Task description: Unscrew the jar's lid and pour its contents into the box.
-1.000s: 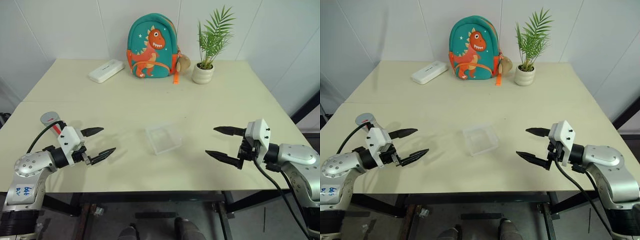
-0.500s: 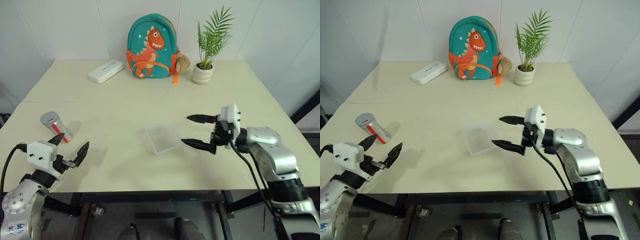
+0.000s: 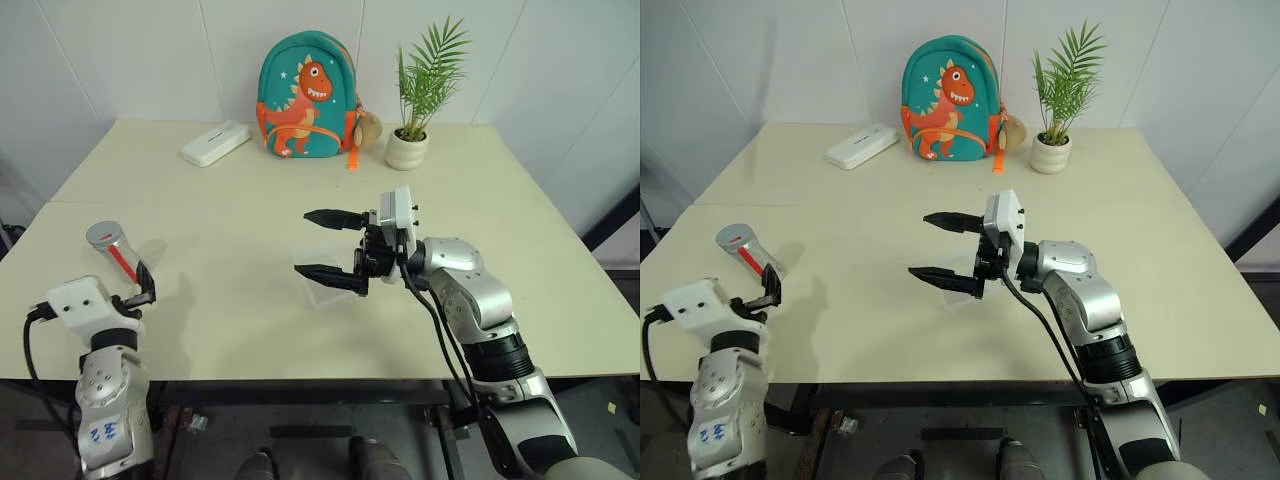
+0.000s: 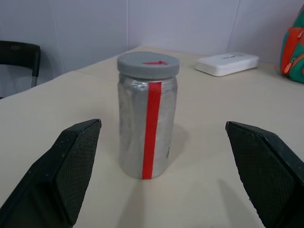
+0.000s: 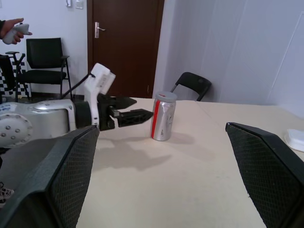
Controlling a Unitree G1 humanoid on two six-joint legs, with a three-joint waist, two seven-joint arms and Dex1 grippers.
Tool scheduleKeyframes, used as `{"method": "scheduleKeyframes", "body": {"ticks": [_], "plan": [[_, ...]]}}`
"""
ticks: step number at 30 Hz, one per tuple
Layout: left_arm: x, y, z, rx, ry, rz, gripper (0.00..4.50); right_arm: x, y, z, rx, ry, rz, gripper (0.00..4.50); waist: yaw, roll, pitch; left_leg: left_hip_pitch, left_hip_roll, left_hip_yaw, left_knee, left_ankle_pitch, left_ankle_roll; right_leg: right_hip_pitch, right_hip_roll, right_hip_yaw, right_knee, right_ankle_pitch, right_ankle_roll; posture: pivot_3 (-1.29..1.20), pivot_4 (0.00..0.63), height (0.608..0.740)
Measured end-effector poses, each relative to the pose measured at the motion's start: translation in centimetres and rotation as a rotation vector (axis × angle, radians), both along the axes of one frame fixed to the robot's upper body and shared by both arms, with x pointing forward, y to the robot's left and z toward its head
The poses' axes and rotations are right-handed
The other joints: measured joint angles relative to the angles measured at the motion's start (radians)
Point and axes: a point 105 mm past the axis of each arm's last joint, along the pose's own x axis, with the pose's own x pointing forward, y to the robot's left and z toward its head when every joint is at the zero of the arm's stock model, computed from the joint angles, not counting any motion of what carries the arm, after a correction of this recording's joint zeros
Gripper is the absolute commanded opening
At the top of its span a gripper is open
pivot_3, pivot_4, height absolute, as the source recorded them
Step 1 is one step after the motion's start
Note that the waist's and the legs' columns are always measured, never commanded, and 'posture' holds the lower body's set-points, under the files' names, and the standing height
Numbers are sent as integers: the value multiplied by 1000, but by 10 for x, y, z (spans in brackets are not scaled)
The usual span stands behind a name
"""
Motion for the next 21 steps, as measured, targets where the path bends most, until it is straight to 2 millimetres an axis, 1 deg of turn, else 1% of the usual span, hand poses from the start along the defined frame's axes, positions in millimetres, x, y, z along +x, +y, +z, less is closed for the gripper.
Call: {"method": "scheduleKeyframes", "body": {"ticks": [6, 11, 14, 16, 21], "plan": [[17, 2, 7, -5, 16, 69, 4480, 3, 0, 3, 18, -3, -42, 4500, -2, 0, 0, 0, 1, 0, -1, 0, 0, -1, 1, 0, 1, 0, 0, 0, 150, 740], [23, 14, 10, 8, 45, 161, 4480, 2, -1, 4, 32, -4, -68, 4500, -2, 0, 0, 0, 1, 0, -1, 0, 0, -1, 1, 0, 1, 0, 0, 0, 150, 740], [29, 18, 9, 3, 64, 171, 4480, 4, -2, 4, 40, 0, -88, 4500, -1, 0, 0, 0, 1, 0, -1, 0, 0, -1, 1, 0, 1, 0, 0, 0, 150, 740], [37, 19, 7, 1, 82, 166, 4480, 5, -3, 4, 44, 2, -98, 4500, 0, 0, 0, 0, 1, 0, -1, 0, 0, -1, 1, 0, 1, 0, 1, 0, 150, 740], [52, 28, 10, 13, 106, 170, 4480, 7, -6, 1, 51, 16, -124, 4500, -2, 0, 0, 0, 1, 0, -2, 0, -1, -1, 1, 0, 1, 0, 1, 0, 150, 740]]}}
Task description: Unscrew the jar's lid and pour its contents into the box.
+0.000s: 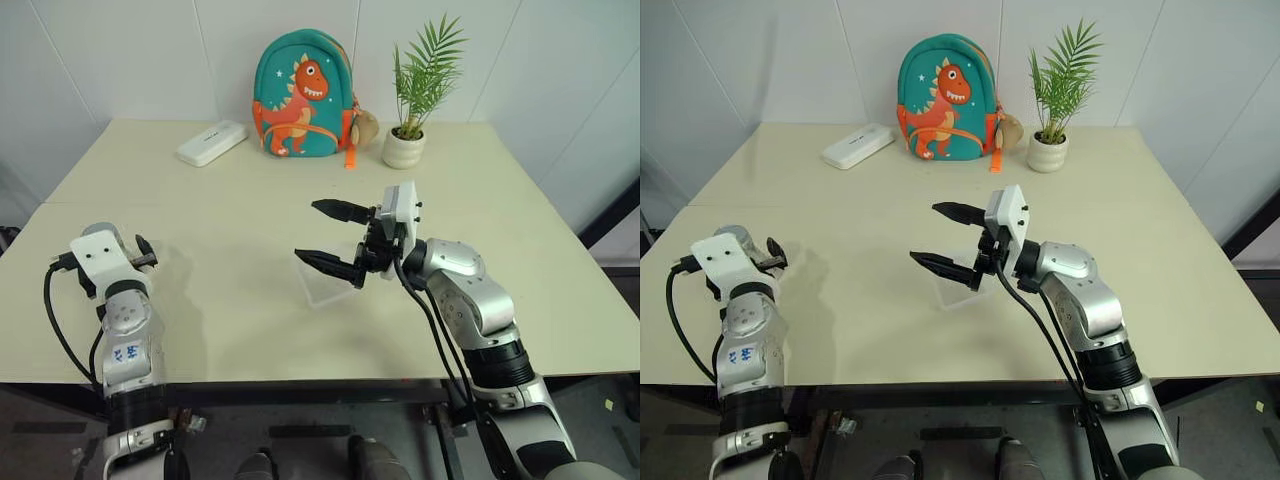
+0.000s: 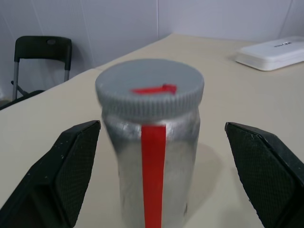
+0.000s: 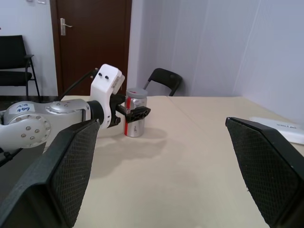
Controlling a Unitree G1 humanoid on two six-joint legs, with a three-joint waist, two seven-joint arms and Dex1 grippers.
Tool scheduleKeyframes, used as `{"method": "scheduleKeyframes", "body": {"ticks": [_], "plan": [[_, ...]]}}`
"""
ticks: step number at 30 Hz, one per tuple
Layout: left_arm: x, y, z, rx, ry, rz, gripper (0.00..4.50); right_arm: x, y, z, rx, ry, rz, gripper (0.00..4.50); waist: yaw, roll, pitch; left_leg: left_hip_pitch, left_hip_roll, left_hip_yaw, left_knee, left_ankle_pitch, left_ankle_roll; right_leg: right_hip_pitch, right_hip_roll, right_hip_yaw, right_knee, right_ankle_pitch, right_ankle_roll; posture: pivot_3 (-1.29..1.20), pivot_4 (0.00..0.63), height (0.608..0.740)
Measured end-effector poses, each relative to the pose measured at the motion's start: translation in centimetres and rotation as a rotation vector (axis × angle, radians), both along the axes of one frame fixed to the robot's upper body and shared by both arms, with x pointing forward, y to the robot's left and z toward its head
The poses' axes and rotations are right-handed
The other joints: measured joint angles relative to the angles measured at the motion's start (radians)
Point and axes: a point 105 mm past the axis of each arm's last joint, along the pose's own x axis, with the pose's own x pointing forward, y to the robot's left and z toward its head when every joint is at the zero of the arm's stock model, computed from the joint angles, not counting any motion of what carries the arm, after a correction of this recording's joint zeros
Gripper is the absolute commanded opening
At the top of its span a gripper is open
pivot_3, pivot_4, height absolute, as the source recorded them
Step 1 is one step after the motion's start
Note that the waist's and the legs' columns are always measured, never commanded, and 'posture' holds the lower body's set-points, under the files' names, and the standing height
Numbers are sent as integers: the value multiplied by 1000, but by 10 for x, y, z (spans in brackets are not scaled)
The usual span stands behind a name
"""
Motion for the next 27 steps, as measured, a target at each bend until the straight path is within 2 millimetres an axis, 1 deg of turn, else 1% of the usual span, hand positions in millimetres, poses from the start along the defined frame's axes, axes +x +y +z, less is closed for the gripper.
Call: {"method": "scheduleKeyframes", "body": {"ticks": [2, 4, 5, 8, 12, 14, 18, 21, 22, 23, 25, 27], "plan": [[5, 3, -4, -4, 20, -1, 4480, 0, 0, 0, 3, 2, -7, 4500, 1, 0, 0, 0, 0, 0, -1, 0, 0, 0, 0, 0, 0, 2, 4, 0, 150, 740], [8, 4, -8, -2, 38, -6, 4480, -1, 0, 1, 7, -4, -11, 4500, 0, 0, 0, 0, 0, 0, -1, 0, 0, 0, 0, 0, -1, 6, 10, 0, 150, 740], [10, 4, -10, -6, 44, -8, 4480, -1, 0, 2, 8, -6, -13, 4500, 1, 0, 0, 0, 0, 0, -1, 0, 0, 0, 0, 0, -1, 6, 10, 0, 150, 740], [10, 5, -9, 1, 48, -1, 3880, -1, 0, 2, 11, -7, -18, 4500, 0, 0, 0, 0, 0, 0, -2, 0, 0, 0, 0, 0, -3, 6, 10, 0, 150, 740], [10, 7, -8, 9, 50, 7, 2678, 0, -1, 2, 15, -6, -28, 4500, 2, 0, 0, 0, 0, 0, -4, 0, -1, 0, 0, 0, -4, 6, 11, 0, 150, 740], [10, 7, -8, 11, 49, 7, 2001, 1, -1, 2, 16, -5, -31, 4500, 2, 0, 0, 0, 0, 0, -5, 0, -1, 0, 0, 0, -5, 6, 11, 0, 150, 740], [10, 5, -8, 5, 40, -7, 1955, 1, -1, 1, 17, 0, -34, 4500, 3, 0, 0, 0, 0, 0, -6, 0, 0, 0, 0, -1, -6, 7, 12, 0, 150, 740], [16, -11, -4, -15, -13, -109, 1955, 1, -2, -1, 18, 5, -38, 4500, 5, 0, 0, -1, 0, 0, -7, 0, -1, 0, 0, -1, -7, 7, 12, 0, 150, 740], [20, -22, 2, -17, -48, -197, 1955, 1, -2, -1, 19, 5, -40, 4500, 5, 0, 0, -1, 0, 0, -7, 0, -1, 0, 0, -1, -7, 7, 12, 0, 150, 740], [22, -28, 6, -13, -64, -242, 1955, 2, -2, 0, 19, 6, -42, 4500, 5, 0, 0, -1, 0, 0, -7, 0, -1, 0, 0, -1, -7, 6, 12, 0, 150, 740], [25, -53, 27, 57, -105, -466, 1955, 3, -3, -1, 19, 7, -56, 4500, 3, 0, 0, -2, 1, 0, -7, 0, -1, -1, 0, -1, -8, 6, 10, 0, 150, 740], [18, -76, 54, 166, -130, -688, 1955, 4, -5, -1, 8, 6, -75, 4500, -2, 0, 0, -2, 1, 1, -9, 0, -1, -1, 0, -1, -9, 5, 8, 0, 150, 740]]}}
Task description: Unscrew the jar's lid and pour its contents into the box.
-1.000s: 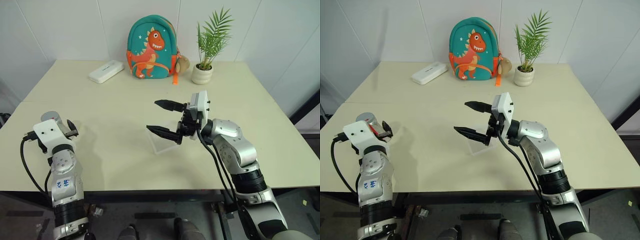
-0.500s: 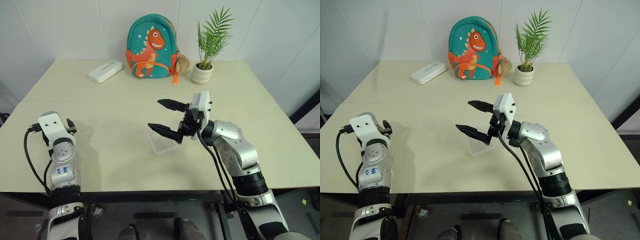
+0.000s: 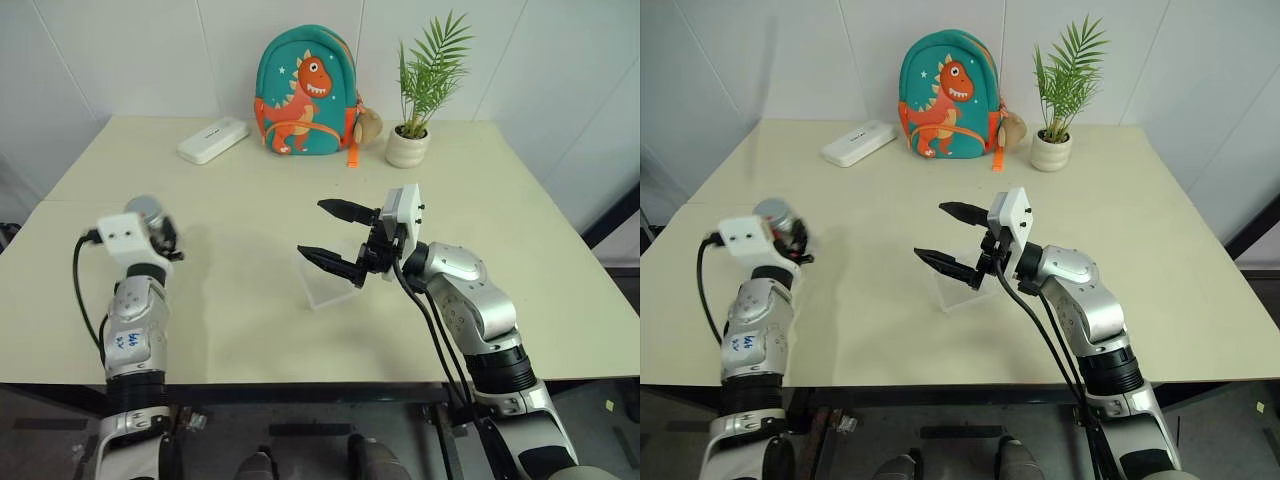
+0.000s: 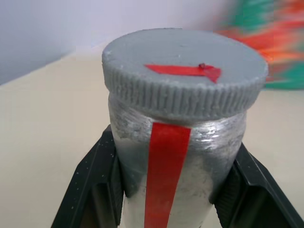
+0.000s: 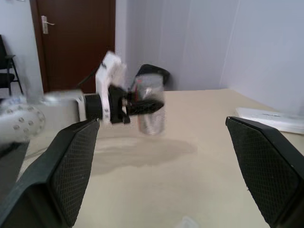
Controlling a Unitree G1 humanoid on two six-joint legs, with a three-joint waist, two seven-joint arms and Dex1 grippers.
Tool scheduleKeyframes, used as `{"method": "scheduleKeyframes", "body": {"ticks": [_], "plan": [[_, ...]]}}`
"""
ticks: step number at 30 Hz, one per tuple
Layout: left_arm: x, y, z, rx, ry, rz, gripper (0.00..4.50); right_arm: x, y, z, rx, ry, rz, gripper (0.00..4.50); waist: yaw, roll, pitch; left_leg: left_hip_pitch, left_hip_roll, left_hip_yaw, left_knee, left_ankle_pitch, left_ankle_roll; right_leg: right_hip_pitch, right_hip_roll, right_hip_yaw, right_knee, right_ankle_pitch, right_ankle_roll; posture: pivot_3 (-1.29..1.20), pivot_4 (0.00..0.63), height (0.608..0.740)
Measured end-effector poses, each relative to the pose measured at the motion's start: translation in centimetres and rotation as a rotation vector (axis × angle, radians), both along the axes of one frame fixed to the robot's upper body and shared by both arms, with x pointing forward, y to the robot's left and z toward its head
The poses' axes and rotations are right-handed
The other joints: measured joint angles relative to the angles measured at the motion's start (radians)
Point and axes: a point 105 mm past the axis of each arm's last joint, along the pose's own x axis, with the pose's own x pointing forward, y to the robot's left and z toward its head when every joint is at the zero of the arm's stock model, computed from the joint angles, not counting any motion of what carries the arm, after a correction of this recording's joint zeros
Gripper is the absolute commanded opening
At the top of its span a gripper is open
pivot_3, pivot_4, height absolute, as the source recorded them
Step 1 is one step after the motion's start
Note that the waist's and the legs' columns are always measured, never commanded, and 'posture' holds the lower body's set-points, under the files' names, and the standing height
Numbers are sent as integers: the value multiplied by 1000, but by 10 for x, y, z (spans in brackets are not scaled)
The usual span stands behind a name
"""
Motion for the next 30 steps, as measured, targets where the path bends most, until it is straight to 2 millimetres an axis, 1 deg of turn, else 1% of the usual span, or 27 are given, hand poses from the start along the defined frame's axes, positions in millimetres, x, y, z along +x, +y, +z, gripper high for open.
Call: {"method": "scheduleKeyframes", "body": {"ticks": [1, 3, 4, 6, 8, 10, 12, 13, 19, 25, 30], "plan": [[-6, -12, 13, 59, -11, -115, 1955, 1, -2, 0, -4, 5, -16, 4500, -2, 0, 0, 1, 0, 1, -2, 0, 0, 0, 0, 0, 0, 0, 0, 0, 150, 740], [-15, -27, 22, 131, 9, -268, 1955, 4, -6, 1, -7, 17, -39, 4500, -1, 0, 0, 2, 1, 1, -4, 0, 0, 0, 0, 0, 0, 0, -1, 0, 150, 740], [-18, -35, 21, 183, 45, -340, 1955, 5, -7, 1, -15, 27, -51, 4500, -1, 1, 0, 2, 1, 1, -4, 0, 0, -1, 0, 0, 0, -1, -2, 0, 150, 740], [-23, -48, 12, 233, 123, -465, 1955, 4, -5, 5, -29, 37, -61, 4500, -2, 1, 0, 2, 1, 1, -4, 0, 0, -2, 1, 0, 1, -6, -11, 0, 150, 740], [-27, -61, 2, 245, 179, -567, 1955, 4, 0, 11, -39, 40, -70, 4500, -1, 1, 0, 1, 2, 1, -4, 0, 0, -2, 1, 0, 1, -6, -11, 0, 150, 740], [-32, -83, -6, 279, 225, -713, 1955, 4, 8, 19, -49, 48, -78, 4500, 0, 1, 0, 1, 2, 1, -4, 0, 0, -3, 1, 0, 1, -6, -11, 0, 150, 740], [-38, -104, -6, 312, 231, -837, 1955, 1, 19, 27, -50, 53, -65, 4500, 2, 1, 0, 1, 2, 1, -4, 0, 0, -3, 1, 0, 1, -7, -12, 0, 150, 740], [-39, -110, -5, 324, 228, -868, 1955, 0, 21, 28, -51, 66, -64, 4500, 3, 1, 0, 1, 2, 1, -4, 0, 0, -3, 1, 0, 2, -7, -12, 0, 150, 740], [-40, -129, 0, 338, 191, -945, 1955, -7, 37, 16, -74, 185, -5, 4500, 1, 1, 0, 1, 2, 1, -4, 0, 1, -4, 2, 0, 4, -6, -10, 0, 150, 740], [-36, -129, -6, 328, 208, -951, 1955, -7, 46, 15, -78, 198, -12, 4500, 1, 1, 0, 1, 3, 1, -3, 0, 1, -6, 3, 1, 9, -6, -11, 0, 150, 740], [-37, -133, -6, 319, 201, -964, 1955, -2, 46, 16, -82, 181, -43, 4500, 1, 1, 0, 1, 3, 1, -3, 0, 1, -6, 3, 1, 9, -7, -11, 0, 150, 740]]}}
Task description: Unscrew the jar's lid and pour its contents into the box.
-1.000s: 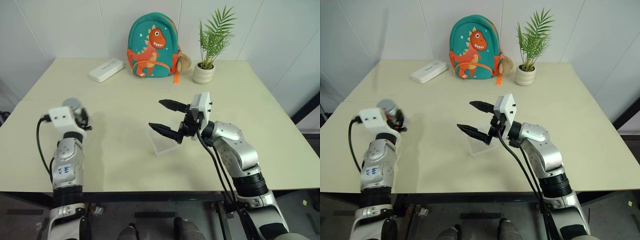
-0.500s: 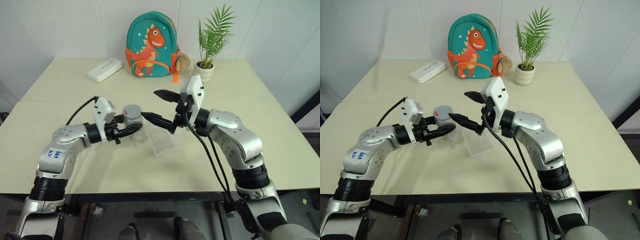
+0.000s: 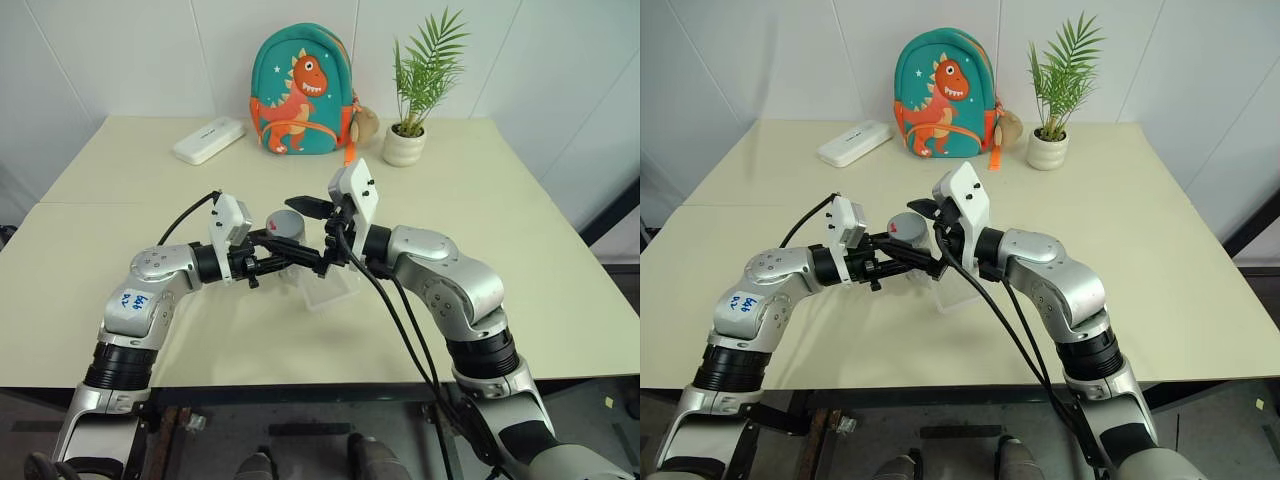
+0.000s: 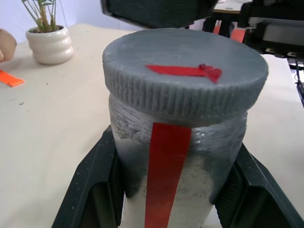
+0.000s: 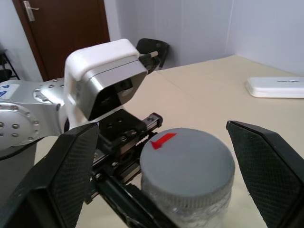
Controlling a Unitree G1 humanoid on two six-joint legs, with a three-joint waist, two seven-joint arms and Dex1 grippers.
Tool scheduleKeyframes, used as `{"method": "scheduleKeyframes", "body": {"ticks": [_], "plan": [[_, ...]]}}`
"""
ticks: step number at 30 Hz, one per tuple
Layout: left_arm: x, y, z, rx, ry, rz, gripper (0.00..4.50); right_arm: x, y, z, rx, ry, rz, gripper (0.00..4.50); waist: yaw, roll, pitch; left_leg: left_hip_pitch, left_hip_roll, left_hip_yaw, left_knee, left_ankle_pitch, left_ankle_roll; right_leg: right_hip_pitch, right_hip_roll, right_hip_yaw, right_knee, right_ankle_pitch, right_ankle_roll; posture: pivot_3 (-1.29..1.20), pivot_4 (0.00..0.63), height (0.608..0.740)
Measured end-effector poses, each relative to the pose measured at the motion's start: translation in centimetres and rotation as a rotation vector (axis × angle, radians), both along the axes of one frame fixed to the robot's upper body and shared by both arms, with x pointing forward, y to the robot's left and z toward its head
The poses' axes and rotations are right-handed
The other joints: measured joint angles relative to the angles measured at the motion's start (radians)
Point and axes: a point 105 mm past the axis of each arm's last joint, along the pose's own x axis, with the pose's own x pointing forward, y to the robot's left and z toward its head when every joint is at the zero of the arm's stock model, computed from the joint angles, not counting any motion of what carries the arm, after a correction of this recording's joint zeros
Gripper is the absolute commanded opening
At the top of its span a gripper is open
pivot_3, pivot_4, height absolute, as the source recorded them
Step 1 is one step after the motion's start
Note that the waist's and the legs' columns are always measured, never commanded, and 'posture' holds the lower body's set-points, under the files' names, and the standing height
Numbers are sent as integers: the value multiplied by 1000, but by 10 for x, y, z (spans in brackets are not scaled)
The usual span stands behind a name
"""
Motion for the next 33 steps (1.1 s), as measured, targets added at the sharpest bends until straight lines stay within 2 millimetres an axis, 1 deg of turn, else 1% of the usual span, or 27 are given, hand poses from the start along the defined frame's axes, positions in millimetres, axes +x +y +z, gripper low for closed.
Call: {"method": "scheduleKeyframes", "body": {"ticks": [16, 19, 23, 33], "plan": [[0, -1, -1, -2, 10, 2, 1955, 13, -6, -8, -6, 18, -37, 4500, 0, 0, 0, 0, 5, 0, 0, 0, 0, -4, 6, 1, 5, 0, 1, 0, 150, 740], [0, -1, -1, -2, 11, 2, 1955, 14, -7, -9, -7, 14, -41, 3905, 0, 0, 0, 0, 5, 0, 0, 0, 0, -4, 6, 1, 5, 0, 1, 0, 150, 740], [1, 0, -1, -3, 19, 9, 1955, 12, -5, -11, -14, 16, -26, 2553, 0, 0, 0, 0, 5, 0, 0, 0, 0, -4, 6, 1, 6, 1, 1, 0, 150, 740], [-2, -3, -1, -8, 34, -14, 1955, 10, -8, -12, -12, 11, 11, 2522, 1, 0, 0, 0, 6, 0, 0, 0, 0, -4, 7, 1, 6, 0, 1, 0, 150, 740]]}}
